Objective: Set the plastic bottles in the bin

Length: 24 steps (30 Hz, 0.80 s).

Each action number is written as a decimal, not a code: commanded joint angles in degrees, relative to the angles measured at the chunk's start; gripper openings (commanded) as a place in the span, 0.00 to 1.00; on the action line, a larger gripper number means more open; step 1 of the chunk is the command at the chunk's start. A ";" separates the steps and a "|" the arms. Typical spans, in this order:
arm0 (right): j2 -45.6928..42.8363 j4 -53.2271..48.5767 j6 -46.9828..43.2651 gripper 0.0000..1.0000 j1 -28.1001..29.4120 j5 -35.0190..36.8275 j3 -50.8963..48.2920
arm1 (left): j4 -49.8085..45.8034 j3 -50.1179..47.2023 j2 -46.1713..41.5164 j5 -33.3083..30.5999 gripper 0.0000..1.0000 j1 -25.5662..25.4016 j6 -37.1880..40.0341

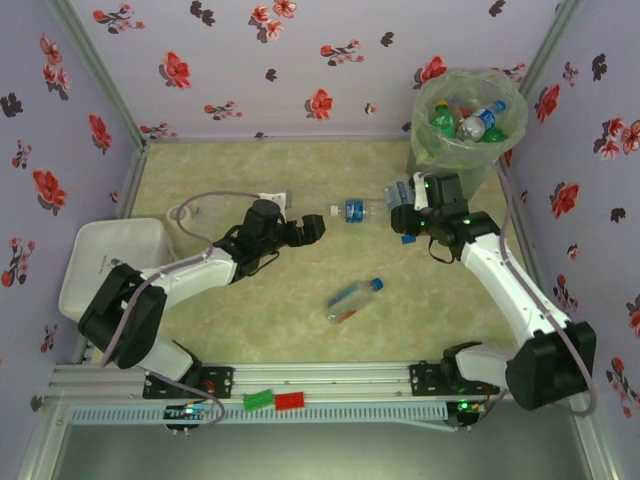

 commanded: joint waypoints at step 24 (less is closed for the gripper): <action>20.85 7.16 7.76 0.46 -15.77 4.57 40.21 | -2.86 0.98 -2.01 2.53 1.00 0.49 5.76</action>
